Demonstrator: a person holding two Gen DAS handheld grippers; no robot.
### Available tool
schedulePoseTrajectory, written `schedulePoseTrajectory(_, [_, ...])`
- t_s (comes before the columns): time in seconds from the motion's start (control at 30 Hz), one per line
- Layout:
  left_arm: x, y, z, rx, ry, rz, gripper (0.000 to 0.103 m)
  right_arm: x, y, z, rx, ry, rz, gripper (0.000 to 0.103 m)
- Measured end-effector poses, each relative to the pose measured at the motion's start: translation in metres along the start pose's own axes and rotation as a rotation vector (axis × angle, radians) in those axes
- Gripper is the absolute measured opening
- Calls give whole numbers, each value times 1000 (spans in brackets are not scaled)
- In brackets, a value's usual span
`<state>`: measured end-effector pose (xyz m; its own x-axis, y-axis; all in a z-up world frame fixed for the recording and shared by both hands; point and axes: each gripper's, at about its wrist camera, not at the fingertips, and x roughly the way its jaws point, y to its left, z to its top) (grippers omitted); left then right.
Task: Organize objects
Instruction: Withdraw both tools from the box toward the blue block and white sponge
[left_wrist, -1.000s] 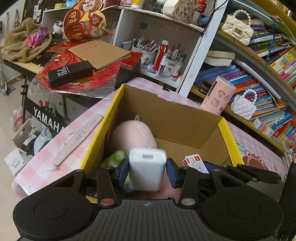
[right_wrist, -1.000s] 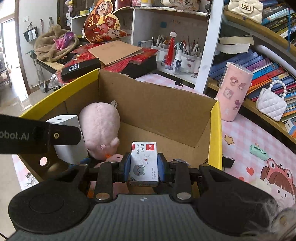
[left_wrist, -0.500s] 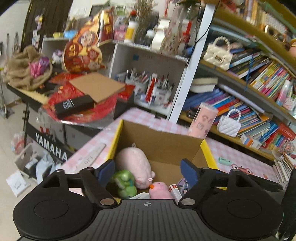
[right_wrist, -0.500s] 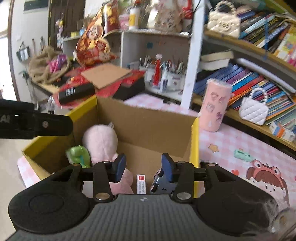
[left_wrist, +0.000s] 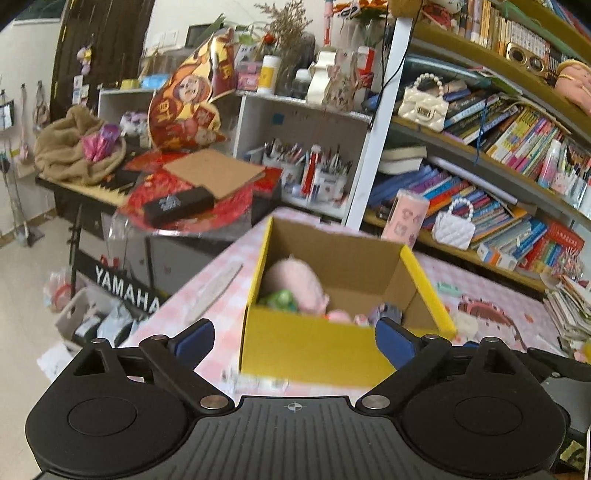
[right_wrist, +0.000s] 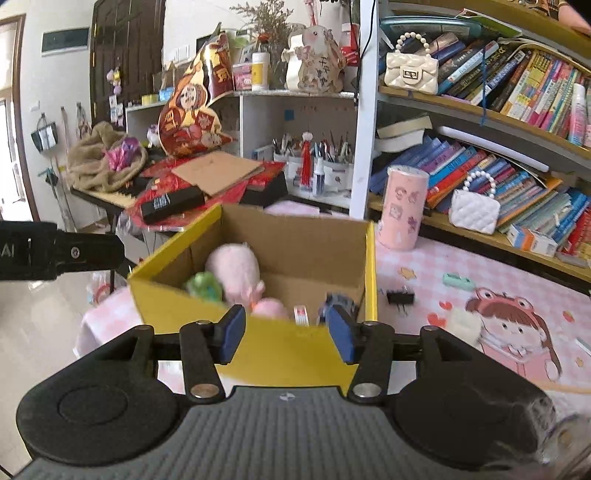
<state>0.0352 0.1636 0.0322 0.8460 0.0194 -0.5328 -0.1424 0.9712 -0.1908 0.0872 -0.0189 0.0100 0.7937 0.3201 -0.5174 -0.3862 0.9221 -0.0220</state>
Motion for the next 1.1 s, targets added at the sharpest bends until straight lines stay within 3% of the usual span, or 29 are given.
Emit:
schedulePoseTrajectory(0.43, [-26,3,-55,16,115,7,96,-41,23,-61,22,113,-37,55])
schedulePoseTrajectory(0.6, [-26,-2,-68,41,182,-33,96,-49,21,-72,42,128,-80,62])
schedulePoseTrajectory(1.1, [-16,-41,-86,121,261,-178,96,-84,-10,-102,130,170,-256,66])
